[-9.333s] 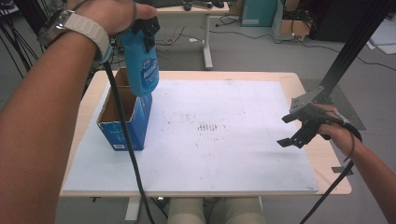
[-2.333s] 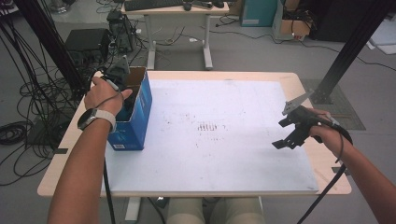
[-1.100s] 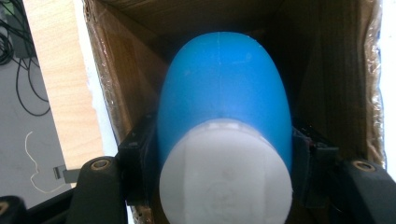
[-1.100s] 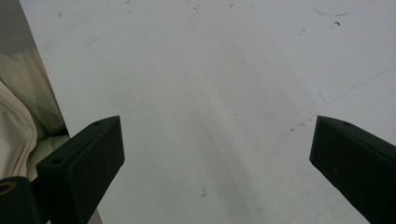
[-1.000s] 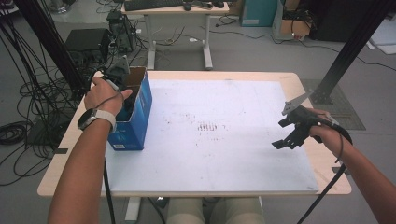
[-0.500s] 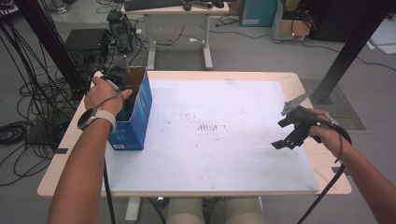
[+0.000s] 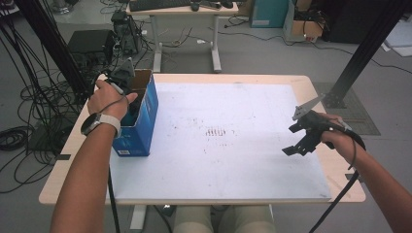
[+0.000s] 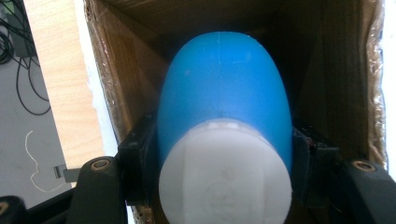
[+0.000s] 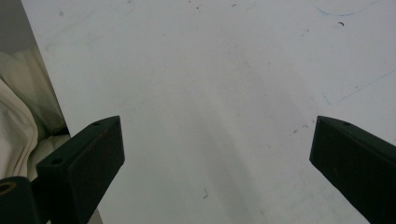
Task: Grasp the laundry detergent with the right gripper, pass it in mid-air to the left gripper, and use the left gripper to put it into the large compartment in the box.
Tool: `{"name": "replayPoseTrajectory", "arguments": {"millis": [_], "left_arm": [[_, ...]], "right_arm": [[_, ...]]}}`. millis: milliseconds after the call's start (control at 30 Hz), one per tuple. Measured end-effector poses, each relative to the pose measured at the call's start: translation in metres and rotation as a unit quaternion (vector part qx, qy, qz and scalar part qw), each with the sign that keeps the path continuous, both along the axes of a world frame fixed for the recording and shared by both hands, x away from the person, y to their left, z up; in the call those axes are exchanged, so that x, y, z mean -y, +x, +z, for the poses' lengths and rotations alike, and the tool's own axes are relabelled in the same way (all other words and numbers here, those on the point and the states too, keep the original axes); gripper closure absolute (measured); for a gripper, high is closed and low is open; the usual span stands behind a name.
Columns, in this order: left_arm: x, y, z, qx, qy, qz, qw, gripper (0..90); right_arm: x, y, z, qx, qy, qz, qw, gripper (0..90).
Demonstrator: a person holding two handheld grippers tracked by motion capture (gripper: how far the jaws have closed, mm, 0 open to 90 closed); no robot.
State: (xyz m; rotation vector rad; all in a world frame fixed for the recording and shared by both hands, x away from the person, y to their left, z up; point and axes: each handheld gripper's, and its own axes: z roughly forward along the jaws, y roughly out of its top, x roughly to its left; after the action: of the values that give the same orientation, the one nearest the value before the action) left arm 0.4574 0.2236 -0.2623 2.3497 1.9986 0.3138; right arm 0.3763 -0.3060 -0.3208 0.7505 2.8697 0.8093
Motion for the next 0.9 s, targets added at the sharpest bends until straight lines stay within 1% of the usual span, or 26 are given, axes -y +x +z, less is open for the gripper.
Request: {"name": "replayPoseTrajectory", "arguments": {"millis": [400, 433, 467, 500, 533, 600, 667, 700, 767, 800, 900], "left_arm": [[0.0002, 0.0, -0.0001, 0.0, 0.002, 0.0, 1.0, 37.3], [0.0, 0.0001, -0.0001, 0.0, 0.0, 0.0, 1.0, 37.3], [0.0002, 0.0002, -0.0002, 0.002, 0.002, 0.001, 1.0, 37.3], [0.0002, 0.0002, -0.0002, 0.002, 0.002, 0.001, 1.0, 37.3], [0.0, 0.0002, -0.0003, 0.003, 0.0, 0.001, 1.0, 37.3], [-0.0001, 0.0003, -0.0005, 0.004, 0.001, 0.001, 1.0, 37.3], [0.0, 0.0002, -0.0006, 0.006, 0.002, 0.0, 1.0, 37.3], [-0.0001, 0.0003, -0.0005, 0.005, 0.0, 0.002, 1.0, 37.2], [-0.0005, 0.0002, -0.0005, 0.006, 0.0, 0.002, 1.0, 37.2], [-0.0006, 0.0001, -0.0006, 0.007, 0.0, 0.002, 1.0, 37.2], [-0.001, 0.0002, -0.0006, 0.007, 0.0, 0.002, 1.0, 37.2]], "right_arm": [[-0.0004, -0.0002, -0.0009, -0.002, 0.0, 0.002, 1.0, 3.1], [-0.0003, 0.0006, -0.001, 0.001, -0.001, 0.007, 1.0, 3.0], [-0.0003, 0.0025, -0.0027, 0.011, 0.007, 0.018, 0.9997, 3.0], [-0.0003, 0.0025, -0.0027, 0.011, 0.007, 0.018, 0.9997, 3.0], [-0.0002, 0.0018, -0.0021, 0.006, 0.003, 0.015, 0.9999, 3.1], [-0.0001, 0.0019, -0.0029, 0.009, 0.004, 0.015, 0.9998, 3.0], [-0.0001, 0.0014, -0.0032, 0.006, 0.006, 0.012, 0.9999, 3.1], [0.0001, 0.0015, -0.0032, 0.007, 0.005, 0.013, 0.9999, 3.1], [0.0, 0.0009, -0.0034, 0.003, 0.004, 0.01, 0.9999, 3.0], [-0.0003, -0.0006, -0.0028, -0.004, 0.0, 0.001, 1.0, 3.1], [-0.0012, -0.0006, -0.0032, -0.005, 0.0, 0.002, 1.0, 3.1]]}}
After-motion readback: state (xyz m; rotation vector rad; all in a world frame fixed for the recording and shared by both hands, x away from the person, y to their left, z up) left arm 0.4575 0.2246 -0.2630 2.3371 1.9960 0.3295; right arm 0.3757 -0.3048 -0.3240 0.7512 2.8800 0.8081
